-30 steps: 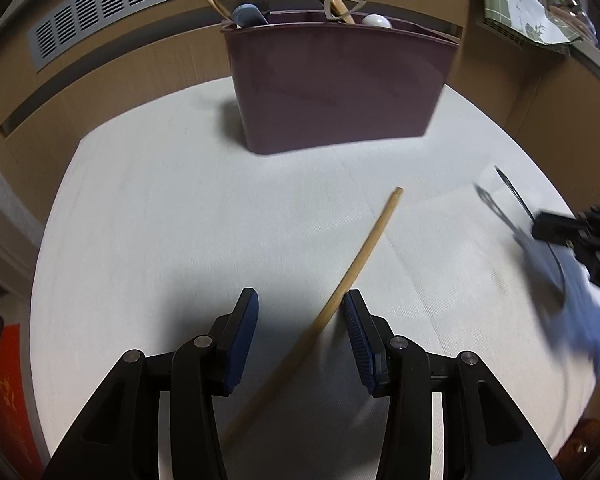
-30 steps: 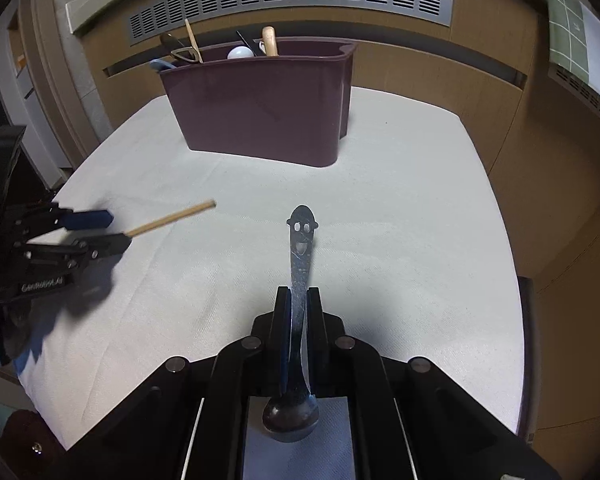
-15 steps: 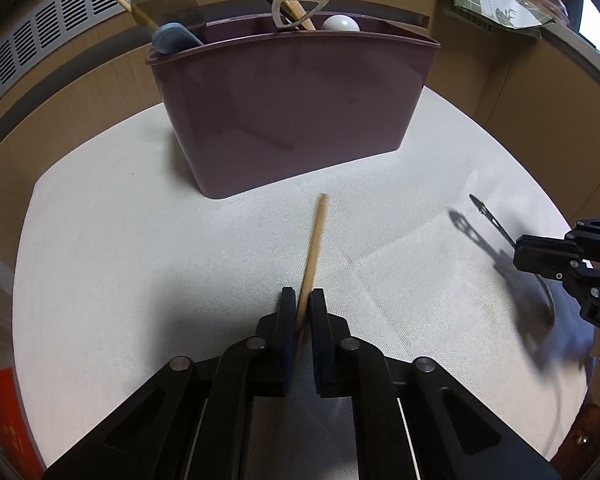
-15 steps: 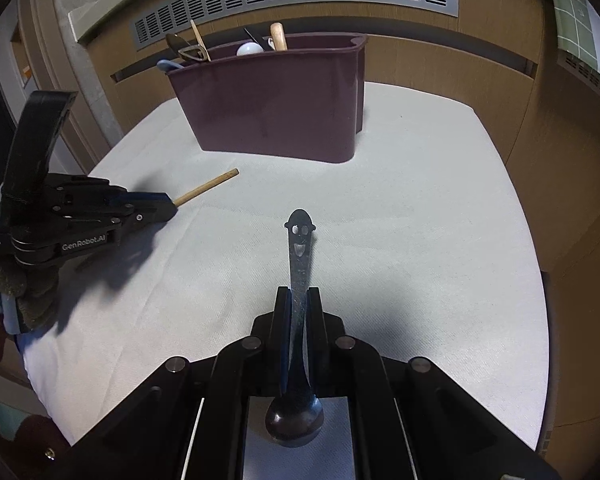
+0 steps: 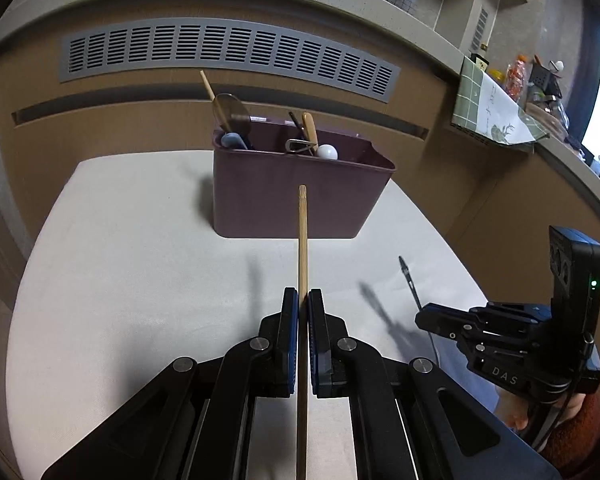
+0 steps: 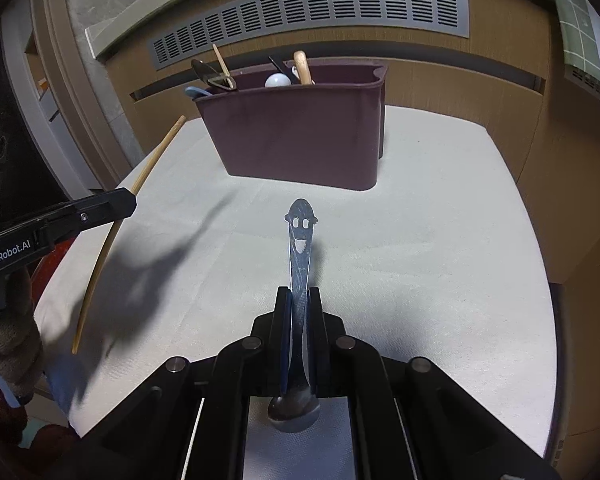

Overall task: Organize utensils
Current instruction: 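Carry the chopstick and smiley spoon up toward the maroon caddy with both tools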

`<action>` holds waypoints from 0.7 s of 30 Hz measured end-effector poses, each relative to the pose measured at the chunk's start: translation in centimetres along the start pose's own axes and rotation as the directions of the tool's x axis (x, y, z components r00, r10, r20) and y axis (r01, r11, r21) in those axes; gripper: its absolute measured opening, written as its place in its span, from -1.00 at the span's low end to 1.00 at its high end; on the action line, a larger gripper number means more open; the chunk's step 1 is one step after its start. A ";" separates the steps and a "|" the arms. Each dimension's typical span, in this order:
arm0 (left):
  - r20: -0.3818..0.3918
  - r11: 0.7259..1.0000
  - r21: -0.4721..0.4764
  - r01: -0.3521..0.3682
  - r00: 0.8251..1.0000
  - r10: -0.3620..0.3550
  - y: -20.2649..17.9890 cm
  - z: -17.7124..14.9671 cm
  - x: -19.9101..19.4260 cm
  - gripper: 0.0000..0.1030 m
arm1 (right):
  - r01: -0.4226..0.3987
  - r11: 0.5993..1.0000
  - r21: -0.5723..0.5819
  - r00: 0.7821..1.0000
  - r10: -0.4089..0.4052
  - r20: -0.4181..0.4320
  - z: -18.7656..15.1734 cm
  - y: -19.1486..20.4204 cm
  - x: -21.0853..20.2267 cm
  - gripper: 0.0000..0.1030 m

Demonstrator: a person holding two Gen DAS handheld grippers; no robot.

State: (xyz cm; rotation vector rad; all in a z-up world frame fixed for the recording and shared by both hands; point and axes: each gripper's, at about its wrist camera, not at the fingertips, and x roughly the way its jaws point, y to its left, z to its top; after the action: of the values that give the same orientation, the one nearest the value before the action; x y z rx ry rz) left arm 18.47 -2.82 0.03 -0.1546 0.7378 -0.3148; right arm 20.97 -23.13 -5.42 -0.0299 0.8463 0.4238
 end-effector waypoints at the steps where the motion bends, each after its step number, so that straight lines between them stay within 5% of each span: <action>1: 0.001 1.000 0.003 -0.002 1.000 0.002 0.0 -0.1 -0.1 -0.91 | 0.002 1.000 -0.002 1.000 -0.002 0.004 0.0 -0.1 -0.1 -0.89; 11: 0.055 0.998 -0.026 0.051 0.997 -0.049 0.5 1.0 -0.9 -0.91 | -0.009 1.000 0.030 0.998 0.007 0.070 1.1 -0.8 -1.5 -0.89; 14: 0.240 0.992 -0.043 0.121 0.965 -0.107 0.5 5.1 -4.7 -0.91 | -0.012 1.000 0.025 0.979 0.006 0.203 3.5 -0.8 -4.5 -0.92; 17: 0.394 0.989 0.019 0.149 0.908 -0.144 -0.5 9.8 -7.4 -0.91 | 0.009 1.000 -0.012 0.925 -0.004 0.381 8.2 -0.4 -8.8 -0.96; 21: 0.462 0.988 -0.016 0.152 0.878 -0.127 0.0 13.9 -6.9 -0.91 | 0.033 0.999 -0.037 0.887 -0.012 0.462 12.5 -0.2 -10.8 -0.97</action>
State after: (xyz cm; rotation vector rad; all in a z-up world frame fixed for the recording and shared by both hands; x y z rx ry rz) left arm 23.18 -0.14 14.57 -0.3211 0.2615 -0.3795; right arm 23.70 -24.70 10.82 0.0206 0.3631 0.4050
